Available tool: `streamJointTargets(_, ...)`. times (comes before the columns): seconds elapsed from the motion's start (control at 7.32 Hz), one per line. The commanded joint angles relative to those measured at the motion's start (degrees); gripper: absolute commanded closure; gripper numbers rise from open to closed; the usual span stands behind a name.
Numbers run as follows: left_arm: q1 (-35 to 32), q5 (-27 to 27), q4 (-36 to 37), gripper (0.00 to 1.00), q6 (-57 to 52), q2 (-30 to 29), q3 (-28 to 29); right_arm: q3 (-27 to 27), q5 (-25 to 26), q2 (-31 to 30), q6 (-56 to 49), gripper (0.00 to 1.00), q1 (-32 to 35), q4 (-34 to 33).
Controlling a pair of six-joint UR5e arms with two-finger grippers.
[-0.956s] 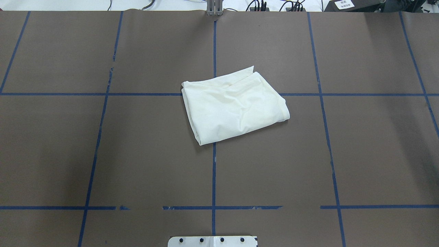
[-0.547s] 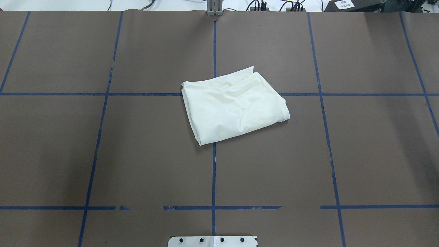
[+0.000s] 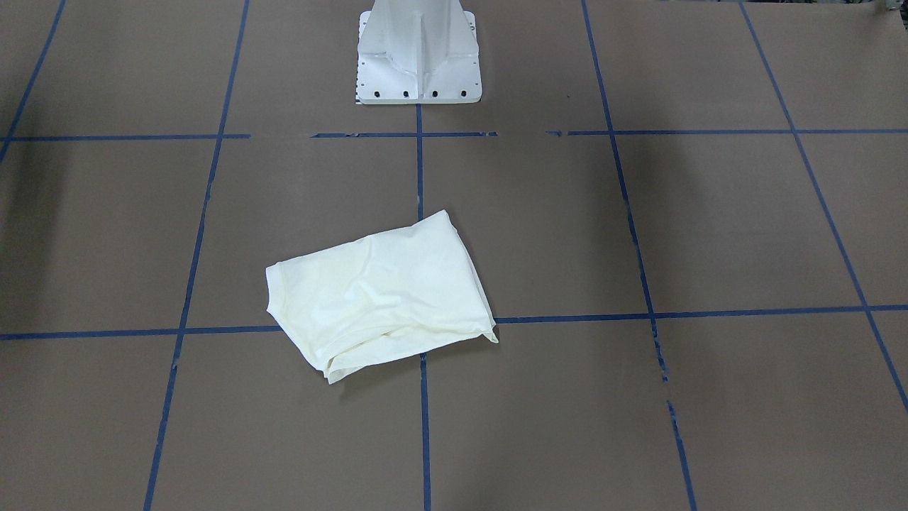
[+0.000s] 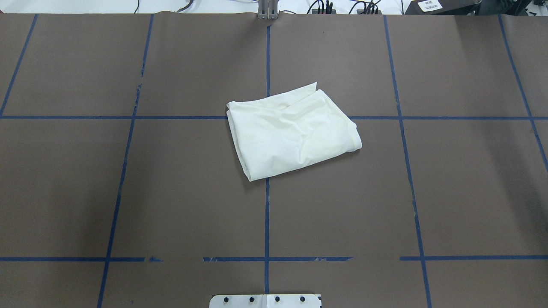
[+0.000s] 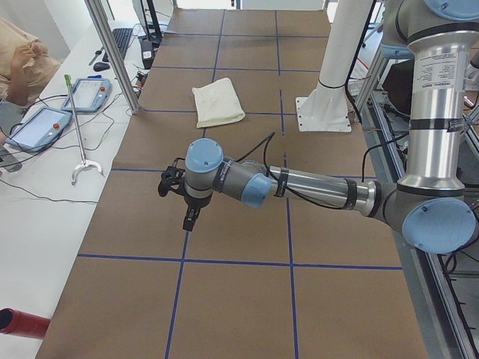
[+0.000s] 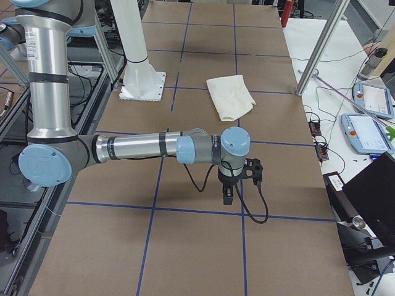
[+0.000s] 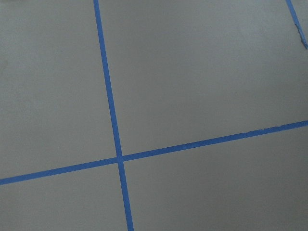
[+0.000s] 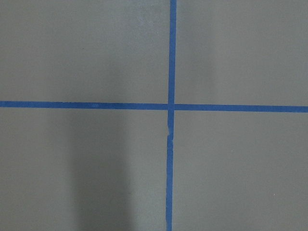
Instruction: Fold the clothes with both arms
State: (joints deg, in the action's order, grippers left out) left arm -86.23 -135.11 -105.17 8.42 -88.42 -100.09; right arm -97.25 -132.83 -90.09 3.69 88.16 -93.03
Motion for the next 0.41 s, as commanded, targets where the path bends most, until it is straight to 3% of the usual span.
streamJointTargets(0.0, 0.0, -0.2, -1.1, 0.00, -0.1, -0.4, -0.2, -1.2, 0.3, 0.2, 0.3, 0.00, 0.0, 0.1)
streamJointTargets(0.27, 0.0, -0.2, -6.5, 0.00, 0.2, 0.0, 0.3, -2.6, 0.3, 0.3, 0.5, 0.00, -0.1, 0.1)
